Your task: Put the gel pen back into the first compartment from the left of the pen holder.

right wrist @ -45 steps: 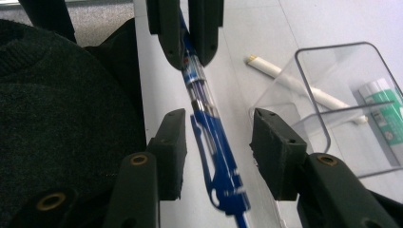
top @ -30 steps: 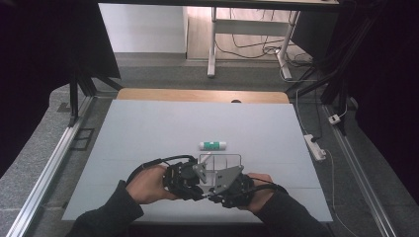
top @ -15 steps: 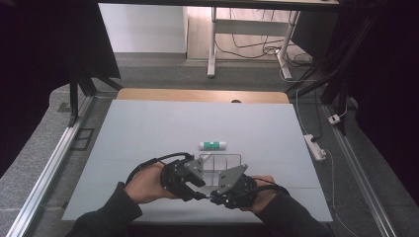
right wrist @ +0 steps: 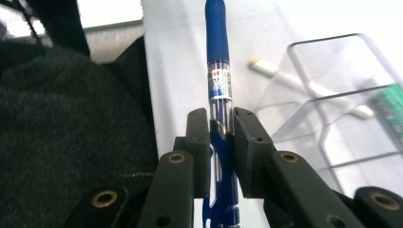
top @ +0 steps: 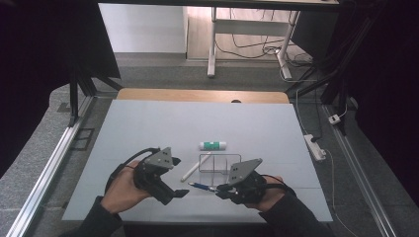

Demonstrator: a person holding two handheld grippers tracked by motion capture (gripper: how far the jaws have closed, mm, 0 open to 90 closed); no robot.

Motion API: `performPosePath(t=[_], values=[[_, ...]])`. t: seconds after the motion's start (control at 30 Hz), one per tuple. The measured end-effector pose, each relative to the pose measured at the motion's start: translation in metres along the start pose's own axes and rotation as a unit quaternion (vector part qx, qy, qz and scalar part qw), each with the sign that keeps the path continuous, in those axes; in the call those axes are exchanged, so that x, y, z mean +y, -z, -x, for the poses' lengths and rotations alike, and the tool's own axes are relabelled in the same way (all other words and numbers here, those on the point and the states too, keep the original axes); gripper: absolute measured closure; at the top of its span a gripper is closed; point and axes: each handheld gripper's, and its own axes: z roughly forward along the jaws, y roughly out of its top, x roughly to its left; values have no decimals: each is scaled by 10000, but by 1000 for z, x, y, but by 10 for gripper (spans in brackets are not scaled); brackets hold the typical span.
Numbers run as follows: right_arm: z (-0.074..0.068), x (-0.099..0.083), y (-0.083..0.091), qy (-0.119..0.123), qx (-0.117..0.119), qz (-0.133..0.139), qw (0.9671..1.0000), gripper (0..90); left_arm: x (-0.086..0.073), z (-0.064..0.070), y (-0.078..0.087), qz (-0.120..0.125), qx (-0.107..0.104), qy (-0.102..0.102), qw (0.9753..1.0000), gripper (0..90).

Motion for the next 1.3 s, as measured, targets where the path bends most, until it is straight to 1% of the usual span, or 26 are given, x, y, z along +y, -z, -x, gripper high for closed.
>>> performPosePath(t=[0.03,0.1,0.13,0.2,0.3,0.37,0.4,0.5,0.6,0.73,0.8,1.0,1.03,1.2,1.3], values=[[2,0,3,-8,-52,76,10000,769,-5,-1,3,75,54,98,9999,28],[5,0,7,-143,-107,266,9995,769,-16,-1,9,219,106,312,9992,20],[6,1,9,-183,-182,353,9990,769,-21,-1,11,222,136,365,9990,20],[10,3,12,-348,-314,546,9974,768,-30,-1,14,214,204,447,9986,19],[15,6,14,-539,-495,823,9939,768,-41,0,17,285,290,624,9972,17],[20,8,14,-685,-530,985,9914,768,-47,0,18,322,314,727,9963,15],[22,10,13,-739,-590,1057,9899,768,-50,0,18,332,318,774,9959,14],[27,15,10,-831,-720,1222,9864,769,-55,0,15,321,317,850,9954,10],[32,21,3,-906,-815,1351,9833,768,-58,0,13,278,333,835,9956,9],[37,27,-9,-972,-920,1472,9800,768,-61,-2,10,279,351,834,9955,2],[39,30,-16,-1034,-919,1510,9788,768,-62,-2,9,263,367,834,9955,2],[45,36,-36,-1133,-1094,1527,9756,768,-65,-5,9,316,384,866,9950,0],[46,37,-39,-1171,-1086,1567,9746,768,-65,-5,9,317,379,873,9950,0],[49,37,-53,-1293,-1172,1512,9730,768,-66,-6,8,305,362,859,9952,0],[50,35,-61,-1325,-1217,1454,9729,768,-66,-5,7,271,347,826,9956,0]])
